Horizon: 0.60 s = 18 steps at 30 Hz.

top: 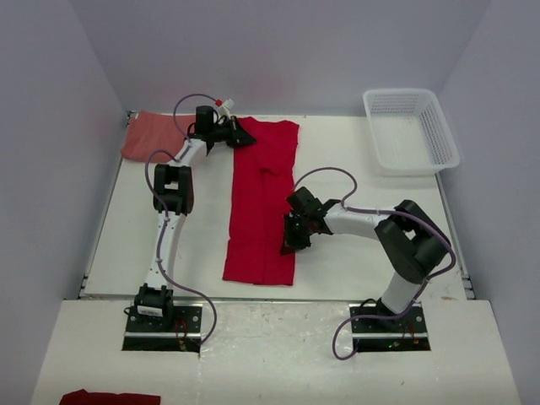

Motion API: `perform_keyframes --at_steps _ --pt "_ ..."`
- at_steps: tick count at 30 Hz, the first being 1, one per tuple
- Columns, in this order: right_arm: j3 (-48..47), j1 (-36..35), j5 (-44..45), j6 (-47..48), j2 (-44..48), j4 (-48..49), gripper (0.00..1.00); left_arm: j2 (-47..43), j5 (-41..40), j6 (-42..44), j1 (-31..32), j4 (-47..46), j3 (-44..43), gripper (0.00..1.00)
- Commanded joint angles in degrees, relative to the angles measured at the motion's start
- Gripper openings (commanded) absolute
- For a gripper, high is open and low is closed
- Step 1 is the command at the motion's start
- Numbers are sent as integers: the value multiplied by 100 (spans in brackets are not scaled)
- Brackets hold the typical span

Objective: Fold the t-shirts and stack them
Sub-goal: Rotate the tshirt 90 degrees

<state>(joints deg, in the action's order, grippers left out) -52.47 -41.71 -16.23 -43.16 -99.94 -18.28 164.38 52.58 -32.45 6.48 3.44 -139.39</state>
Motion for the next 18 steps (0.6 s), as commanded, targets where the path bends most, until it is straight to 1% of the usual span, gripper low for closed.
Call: perform_keyframes --at_steps 1,6,7,13,18 --pt "500 58 1237 185 -158 -730 0 209 -195 -34 -94 -125 -176 0" --pt "746 49 1262 88 62 -641 0 -10 -107 19 -7 -239 61 0" --pt "755 41 1280 79 106 -641 0 -63 -72 36 11 -474 131 0" --pt "817 -12 1298 263 387 -361 0 -511 297 -86 300 -958 543 0" --pt "475 -319 1192 615 432 -448 0 -1170 148 98 450 -925 887 0"
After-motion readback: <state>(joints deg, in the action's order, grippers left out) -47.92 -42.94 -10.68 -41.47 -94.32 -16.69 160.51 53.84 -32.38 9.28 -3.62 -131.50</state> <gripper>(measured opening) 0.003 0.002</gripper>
